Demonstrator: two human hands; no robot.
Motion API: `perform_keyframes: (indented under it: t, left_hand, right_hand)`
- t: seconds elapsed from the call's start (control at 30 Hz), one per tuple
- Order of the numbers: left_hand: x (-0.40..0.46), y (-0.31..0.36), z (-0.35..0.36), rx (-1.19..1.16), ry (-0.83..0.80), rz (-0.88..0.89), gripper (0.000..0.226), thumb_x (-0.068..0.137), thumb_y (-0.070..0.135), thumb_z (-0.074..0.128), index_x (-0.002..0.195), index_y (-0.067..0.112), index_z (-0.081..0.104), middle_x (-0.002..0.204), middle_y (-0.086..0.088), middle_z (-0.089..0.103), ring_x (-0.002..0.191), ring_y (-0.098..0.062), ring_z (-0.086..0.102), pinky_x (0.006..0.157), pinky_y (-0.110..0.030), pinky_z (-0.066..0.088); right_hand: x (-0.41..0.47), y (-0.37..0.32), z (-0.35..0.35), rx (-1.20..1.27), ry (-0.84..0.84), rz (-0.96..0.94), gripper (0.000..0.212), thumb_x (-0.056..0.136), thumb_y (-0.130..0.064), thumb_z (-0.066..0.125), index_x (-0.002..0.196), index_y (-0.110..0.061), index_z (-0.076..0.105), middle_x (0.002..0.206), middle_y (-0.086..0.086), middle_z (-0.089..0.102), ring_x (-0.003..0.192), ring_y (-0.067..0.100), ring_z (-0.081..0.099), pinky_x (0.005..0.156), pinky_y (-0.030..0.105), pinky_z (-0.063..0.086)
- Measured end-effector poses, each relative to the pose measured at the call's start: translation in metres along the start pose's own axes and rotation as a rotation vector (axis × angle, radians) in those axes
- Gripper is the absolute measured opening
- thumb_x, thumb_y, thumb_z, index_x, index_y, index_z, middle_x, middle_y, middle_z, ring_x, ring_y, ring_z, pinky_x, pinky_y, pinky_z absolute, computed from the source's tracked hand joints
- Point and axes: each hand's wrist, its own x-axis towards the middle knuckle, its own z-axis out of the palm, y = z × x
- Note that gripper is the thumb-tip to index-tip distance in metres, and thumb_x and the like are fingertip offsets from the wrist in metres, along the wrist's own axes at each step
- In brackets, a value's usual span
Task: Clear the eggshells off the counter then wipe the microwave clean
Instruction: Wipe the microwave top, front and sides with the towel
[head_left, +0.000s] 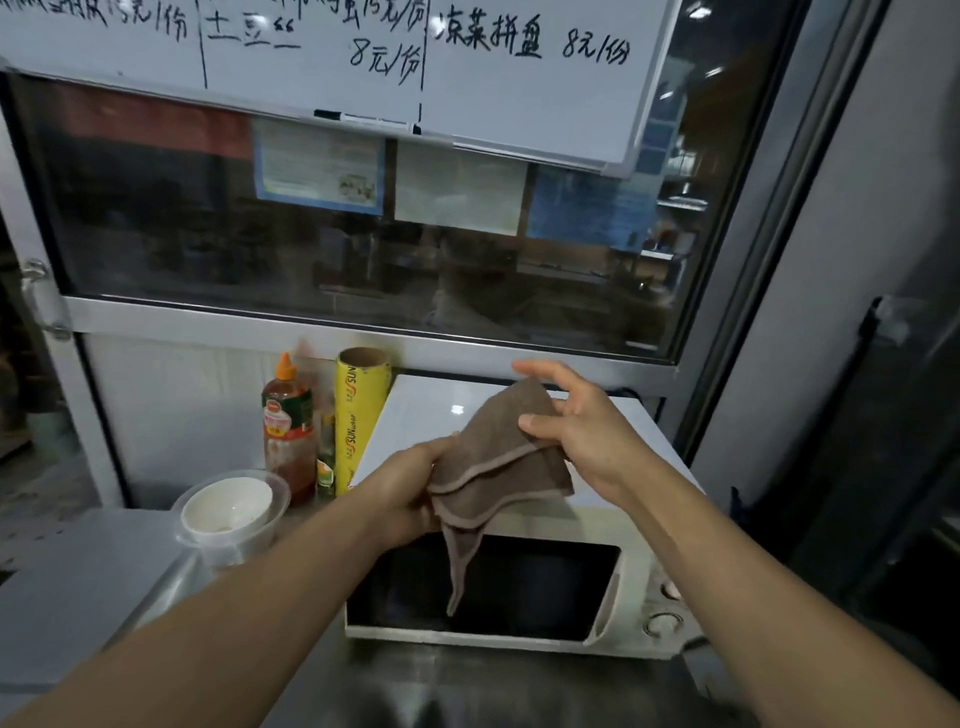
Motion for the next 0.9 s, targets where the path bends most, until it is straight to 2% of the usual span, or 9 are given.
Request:
perform_keyframes:
  t: [0.1,0.2,0.3,0.37,0.43,0.53,0.63,0.77,0.9]
  left_hand:
    - [0.002,0.009,0.010,-0.159,-0.048,0.016,0.020,0.093,0.018,0.051,0.110,0.012,0.059,0.094,-0.012,0.069,0.085,-0.025,0.064,0.078,-0.039,0.051]
    - [0.006,0.017,0.010,-0.063,-0.065,0.118,0.042,0.085,-0.002,0.057,0.120,0.021,0.052,0.104,-0.011,0.063,0.090,-0.022,0.061,0.073,-0.035,0.051]
    - [0.006,0.021,0.015,0.428,-0.113,0.206,0.051,0.074,-0.013,0.066,0.113,0.019,0.062,0.107,-0.013,0.061,0.091,-0.024,0.060,0.075,-0.030,0.052]
    - [0.010,0.022,0.025,0.843,-0.026,0.337,0.039,0.067,-0.008,0.072,0.098,0.016,0.068,0.097,-0.007,0.063,0.087,-0.021,0.059,0.069,-0.026,0.051]
    - [0.015,0.023,0.037,1.002,0.037,0.448,0.021,0.068,-0.003,0.071,0.079,0.015,0.068,0.083,-0.003,0.065,0.074,-0.015,0.058,0.058,-0.020,0.046]
    - [0.024,0.026,0.051,0.991,-0.033,0.485,0.019,0.072,0.004,0.071,0.060,0.015,0.061,0.067,-0.002,0.060,0.065,-0.014,0.054,0.055,-0.020,0.040]
    - [0.033,0.022,0.066,0.920,-0.150,0.424,0.019,0.077,0.014,0.071,0.061,0.014,0.062,0.067,-0.002,0.060,0.066,-0.014,0.054,0.059,-0.023,0.040]
    - [0.053,-0.002,0.098,0.870,-0.228,0.365,0.015,0.081,0.020,0.071,0.080,0.011,0.059,0.075,-0.008,0.063,0.066,-0.019,0.058,0.059,-0.026,0.045]
    - [0.082,-0.027,0.140,0.772,-0.183,0.292,0.026,0.080,0.018,0.071,0.090,0.014,0.048,0.094,-0.012,0.061,0.070,-0.019,0.058,0.055,-0.027,0.050]
  right_hand:
    - [-0.011,-0.001,-0.016,-0.275,0.045,-0.021,0.050,0.076,0.011,0.066,0.110,-0.025,0.062,0.103,0.008,0.066,0.090,0.018,0.065,0.080,0.030,0.056]
    - [-0.020,0.000,-0.028,-0.566,0.141,0.026,0.055,0.071,0.002,0.075,0.117,-0.025,0.060,0.114,0.003,0.063,0.104,0.019,0.061,0.092,0.037,0.052]
    - [-0.028,0.001,-0.030,-0.759,0.259,0.016,0.046,0.068,-0.012,0.080,0.108,-0.028,0.063,0.101,-0.007,0.064,0.094,0.012,0.060,0.082,0.029,0.051]
    - [-0.031,0.000,-0.028,-0.933,0.344,-0.028,0.028,0.070,-0.023,0.079,0.092,-0.033,0.064,0.089,-0.011,0.060,0.085,0.010,0.057,0.069,0.025,0.044]
    - [-0.034,-0.002,-0.033,-1.011,0.379,-0.020,0.018,0.074,-0.027,0.075,0.082,-0.032,0.061,0.090,-0.007,0.051,0.084,0.011,0.049,0.063,0.022,0.035]
    - [-0.042,0.001,-0.053,-0.840,0.356,0.103,0.016,0.081,-0.025,0.070,0.082,-0.025,0.054,0.091,-0.002,0.049,0.084,0.013,0.050,0.063,0.018,0.037]
    - [-0.049,0.012,-0.075,-0.617,0.434,0.178,0.014,0.086,-0.024,0.065,0.085,-0.023,0.051,0.085,-0.001,0.056,0.083,0.017,0.055,0.070,0.030,0.046]
    - [-0.042,0.034,-0.113,-0.663,0.653,0.217,0.028,0.087,-0.027,0.063,0.103,-0.019,0.041,0.098,0.002,0.055,0.089,0.018,0.057,0.071,0.030,0.046]
    - [-0.020,0.057,-0.161,-0.802,0.676,0.181,0.019,0.085,-0.023,0.065,0.092,-0.019,0.048,0.085,-0.005,0.054,0.082,0.014,0.054,0.062,0.022,0.040]
